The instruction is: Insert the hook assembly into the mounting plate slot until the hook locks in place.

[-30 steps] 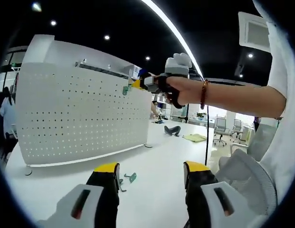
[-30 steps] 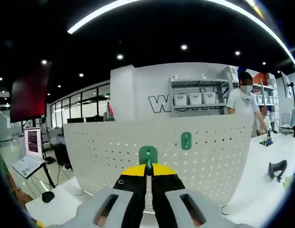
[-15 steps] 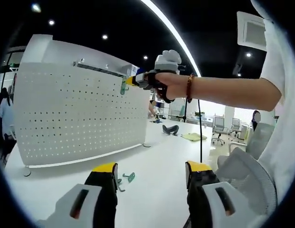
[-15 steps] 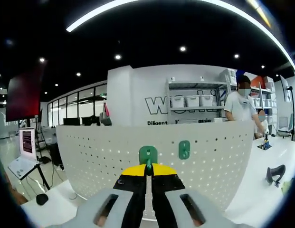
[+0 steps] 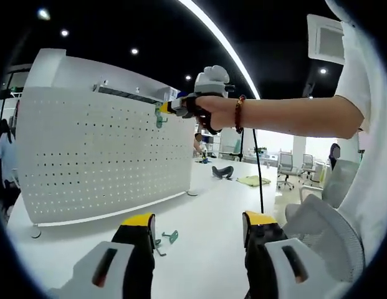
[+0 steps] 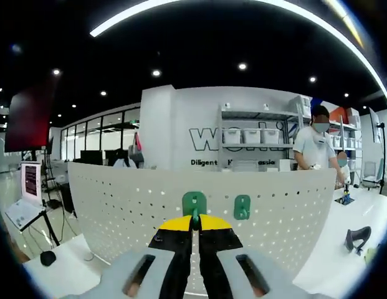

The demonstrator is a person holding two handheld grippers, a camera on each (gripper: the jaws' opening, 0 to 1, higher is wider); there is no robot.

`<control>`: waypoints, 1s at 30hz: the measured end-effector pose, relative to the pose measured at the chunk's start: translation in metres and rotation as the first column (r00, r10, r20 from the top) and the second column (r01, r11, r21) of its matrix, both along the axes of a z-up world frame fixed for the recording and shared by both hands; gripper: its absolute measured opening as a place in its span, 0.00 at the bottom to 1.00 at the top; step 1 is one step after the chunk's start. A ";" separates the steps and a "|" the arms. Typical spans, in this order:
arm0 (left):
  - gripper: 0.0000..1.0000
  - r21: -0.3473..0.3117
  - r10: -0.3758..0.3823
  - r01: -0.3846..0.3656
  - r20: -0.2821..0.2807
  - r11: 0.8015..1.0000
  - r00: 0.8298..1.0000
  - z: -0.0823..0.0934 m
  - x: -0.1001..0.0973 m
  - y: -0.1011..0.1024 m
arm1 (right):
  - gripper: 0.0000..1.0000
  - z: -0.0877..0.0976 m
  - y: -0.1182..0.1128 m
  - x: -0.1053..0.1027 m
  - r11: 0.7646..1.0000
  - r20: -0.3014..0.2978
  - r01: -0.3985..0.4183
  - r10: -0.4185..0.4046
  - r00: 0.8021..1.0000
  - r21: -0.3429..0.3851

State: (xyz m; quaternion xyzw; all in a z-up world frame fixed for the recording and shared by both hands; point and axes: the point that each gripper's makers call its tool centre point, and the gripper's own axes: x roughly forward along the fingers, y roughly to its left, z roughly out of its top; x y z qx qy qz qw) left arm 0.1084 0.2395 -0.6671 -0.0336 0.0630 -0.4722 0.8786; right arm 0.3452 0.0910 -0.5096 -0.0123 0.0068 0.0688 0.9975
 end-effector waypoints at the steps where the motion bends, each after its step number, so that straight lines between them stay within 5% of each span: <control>1: 0.59 0.009 -0.005 0.005 0.001 1.000 1.000 -0.001 0.000 0.000 | 0.01 0.000 -0.001 0.001 1.000 0.000 0.002 -0.002 1.000 0.003; 30: 0.59 0.003 0.014 -0.014 -0.011 1.000 1.000 -0.005 0.003 0.006 | 0.01 -0.009 -0.009 0.031 0.999 -0.012 0.041 -0.041 0.999 -0.004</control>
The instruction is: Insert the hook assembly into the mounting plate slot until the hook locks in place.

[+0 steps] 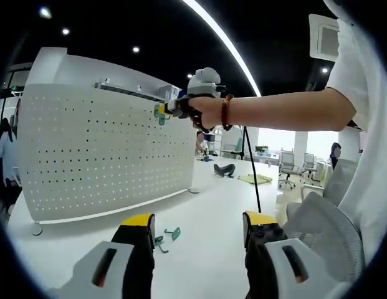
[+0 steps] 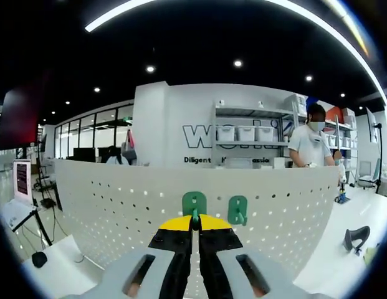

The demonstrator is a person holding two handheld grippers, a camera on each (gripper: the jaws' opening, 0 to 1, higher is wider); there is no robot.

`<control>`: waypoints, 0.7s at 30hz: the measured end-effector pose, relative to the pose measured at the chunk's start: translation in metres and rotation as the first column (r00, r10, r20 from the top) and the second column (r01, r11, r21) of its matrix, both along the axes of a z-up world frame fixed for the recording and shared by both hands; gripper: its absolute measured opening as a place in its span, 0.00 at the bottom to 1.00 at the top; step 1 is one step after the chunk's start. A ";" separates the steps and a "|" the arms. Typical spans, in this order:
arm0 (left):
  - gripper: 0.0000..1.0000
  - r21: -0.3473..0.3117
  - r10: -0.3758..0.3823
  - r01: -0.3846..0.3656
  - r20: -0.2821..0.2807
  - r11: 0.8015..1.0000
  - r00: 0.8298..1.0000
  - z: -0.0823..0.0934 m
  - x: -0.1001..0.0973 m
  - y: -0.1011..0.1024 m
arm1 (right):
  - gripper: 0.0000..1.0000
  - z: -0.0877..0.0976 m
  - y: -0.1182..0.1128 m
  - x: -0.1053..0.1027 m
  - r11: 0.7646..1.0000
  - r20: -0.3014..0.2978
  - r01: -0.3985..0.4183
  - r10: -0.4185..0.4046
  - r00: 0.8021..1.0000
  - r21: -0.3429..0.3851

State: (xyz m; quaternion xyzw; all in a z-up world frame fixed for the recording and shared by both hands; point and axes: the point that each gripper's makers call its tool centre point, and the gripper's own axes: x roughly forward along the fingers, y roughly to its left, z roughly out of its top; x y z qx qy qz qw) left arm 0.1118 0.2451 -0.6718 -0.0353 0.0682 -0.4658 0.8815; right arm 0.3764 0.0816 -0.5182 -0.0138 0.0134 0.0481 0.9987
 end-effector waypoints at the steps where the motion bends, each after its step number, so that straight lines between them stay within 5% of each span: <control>1: 0.59 0.000 -0.003 0.003 -0.001 1.000 1.000 0.000 0.000 0.000 | 0.01 0.000 0.000 0.002 1.000 0.001 0.001 -0.001 1.000 0.005; 21: 0.59 0.013 0.010 -0.010 0.004 1.000 1.000 0.002 0.002 0.008 | 0.01 -0.004 -0.003 0.024 0.998 -0.013 0.035 -0.035 0.999 0.044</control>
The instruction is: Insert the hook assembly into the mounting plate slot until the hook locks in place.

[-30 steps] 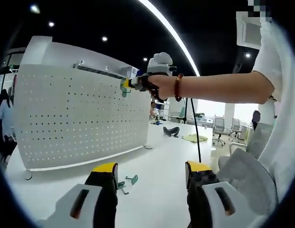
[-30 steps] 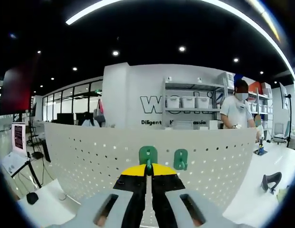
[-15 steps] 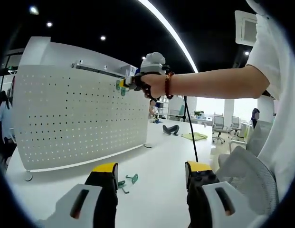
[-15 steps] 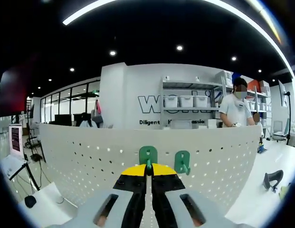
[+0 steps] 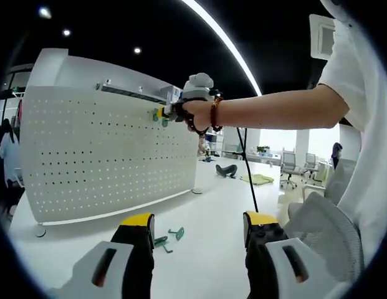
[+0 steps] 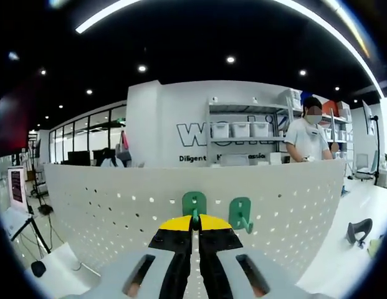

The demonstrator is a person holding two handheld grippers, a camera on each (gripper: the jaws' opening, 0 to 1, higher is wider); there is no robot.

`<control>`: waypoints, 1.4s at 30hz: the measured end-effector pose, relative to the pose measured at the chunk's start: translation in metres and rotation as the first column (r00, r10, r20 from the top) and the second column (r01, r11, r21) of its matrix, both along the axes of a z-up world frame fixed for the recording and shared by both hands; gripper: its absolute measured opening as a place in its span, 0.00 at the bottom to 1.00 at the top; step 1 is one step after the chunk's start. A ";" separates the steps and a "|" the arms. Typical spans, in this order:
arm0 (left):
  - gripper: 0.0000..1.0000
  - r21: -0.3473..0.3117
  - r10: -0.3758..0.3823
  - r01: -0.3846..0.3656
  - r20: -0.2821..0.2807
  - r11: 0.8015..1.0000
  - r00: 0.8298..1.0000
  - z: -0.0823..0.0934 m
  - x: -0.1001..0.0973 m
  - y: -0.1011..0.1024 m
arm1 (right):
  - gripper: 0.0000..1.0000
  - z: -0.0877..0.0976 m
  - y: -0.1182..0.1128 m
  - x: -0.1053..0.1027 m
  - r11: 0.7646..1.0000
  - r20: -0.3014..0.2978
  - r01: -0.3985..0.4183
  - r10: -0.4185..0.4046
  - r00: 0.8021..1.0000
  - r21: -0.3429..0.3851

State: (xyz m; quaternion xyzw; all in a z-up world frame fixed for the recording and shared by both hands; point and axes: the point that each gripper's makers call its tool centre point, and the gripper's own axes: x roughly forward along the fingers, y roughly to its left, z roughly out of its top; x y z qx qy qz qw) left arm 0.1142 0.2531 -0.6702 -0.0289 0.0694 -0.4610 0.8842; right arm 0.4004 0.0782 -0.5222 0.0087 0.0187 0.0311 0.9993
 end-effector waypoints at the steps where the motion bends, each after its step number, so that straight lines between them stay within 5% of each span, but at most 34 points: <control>1: 0.59 -0.002 -0.001 0.001 -0.001 1.000 1.000 0.000 0.000 0.000 | 0.01 0.000 0.001 0.001 1.000 -0.001 -0.005 0.005 1.000 0.003; 17: 0.59 -0.002 0.010 -0.010 -0.008 1.000 1.000 -0.001 0.001 0.003 | 0.01 -0.011 0.000 0.009 0.999 -0.040 0.050 -0.050 0.998 0.004; 29: 0.59 0.012 0.006 -0.006 -0.005 1.000 1.000 0.001 0.001 0.002 | 0.02 -0.014 0.000 0.010 0.996 -0.046 0.034 -0.038 0.998 -0.078; 42: 0.56 0.043 -0.009 0.009 -0.010 0.999 1.000 -0.003 -0.006 -0.003 | 0.06 -0.017 -0.002 -0.002 1.000 -0.060 -0.018 0.018 0.998 0.002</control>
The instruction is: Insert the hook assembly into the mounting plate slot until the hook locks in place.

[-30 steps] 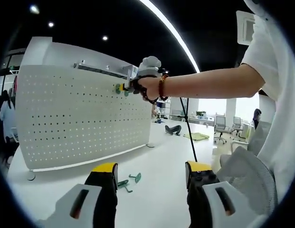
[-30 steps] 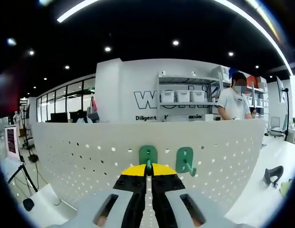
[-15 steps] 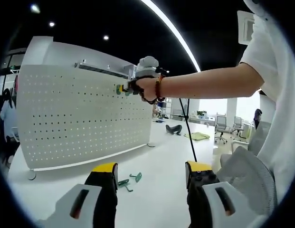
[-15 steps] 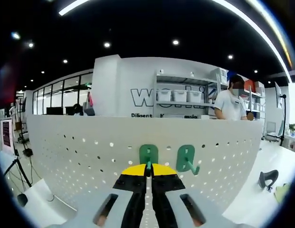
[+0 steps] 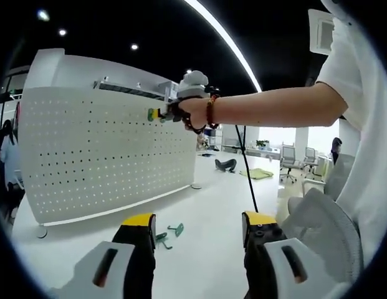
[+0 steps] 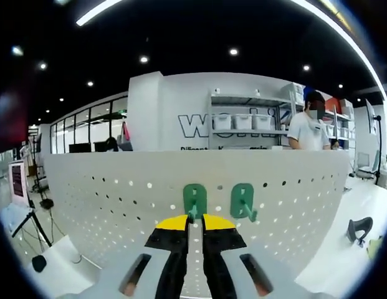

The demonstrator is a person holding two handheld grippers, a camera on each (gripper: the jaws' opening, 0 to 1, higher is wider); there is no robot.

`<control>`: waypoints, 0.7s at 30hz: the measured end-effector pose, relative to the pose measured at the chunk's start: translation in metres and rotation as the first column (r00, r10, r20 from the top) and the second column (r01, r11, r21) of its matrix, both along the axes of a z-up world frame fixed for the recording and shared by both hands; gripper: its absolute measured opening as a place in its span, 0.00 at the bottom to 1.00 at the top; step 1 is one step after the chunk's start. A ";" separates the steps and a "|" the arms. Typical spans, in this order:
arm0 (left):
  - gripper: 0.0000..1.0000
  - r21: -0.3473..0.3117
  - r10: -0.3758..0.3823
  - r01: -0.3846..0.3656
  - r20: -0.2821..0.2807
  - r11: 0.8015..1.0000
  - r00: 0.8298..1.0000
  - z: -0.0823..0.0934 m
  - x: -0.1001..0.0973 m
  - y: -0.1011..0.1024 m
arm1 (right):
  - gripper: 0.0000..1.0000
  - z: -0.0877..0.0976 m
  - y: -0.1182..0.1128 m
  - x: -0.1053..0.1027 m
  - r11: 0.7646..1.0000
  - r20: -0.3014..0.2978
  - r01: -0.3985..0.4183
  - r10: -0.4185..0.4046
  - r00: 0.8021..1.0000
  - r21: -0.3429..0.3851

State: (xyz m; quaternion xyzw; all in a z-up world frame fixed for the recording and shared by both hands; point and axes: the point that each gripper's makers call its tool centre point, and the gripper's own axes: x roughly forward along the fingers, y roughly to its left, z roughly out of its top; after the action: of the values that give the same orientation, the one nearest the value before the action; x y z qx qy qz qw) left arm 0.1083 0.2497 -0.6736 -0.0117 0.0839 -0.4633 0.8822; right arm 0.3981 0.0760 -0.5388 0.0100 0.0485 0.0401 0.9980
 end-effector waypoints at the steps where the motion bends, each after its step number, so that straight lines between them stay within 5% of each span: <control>1: 0.55 0.003 -0.001 0.001 -0.001 1.000 1.000 0.000 -0.001 0.000 | 0.07 0.000 0.000 -0.001 1.000 -0.001 -0.002 0.002 1.000 -0.003; 21: 0.54 0.080 -0.021 0.025 -0.047 0.996 0.999 0.000 0.004 -0.008 | 0.11 -0.030 -0.005 -0.049 0.989 -0.030 -0.066 0.070 0.997 0.131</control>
State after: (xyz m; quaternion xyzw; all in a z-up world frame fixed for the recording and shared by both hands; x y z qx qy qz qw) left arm 0.1127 0.2414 -0.6736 0.0141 0.1228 -0.4693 0.8743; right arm 0.3491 0.0709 -0.5690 0.0738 0.0632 0.0769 0.9923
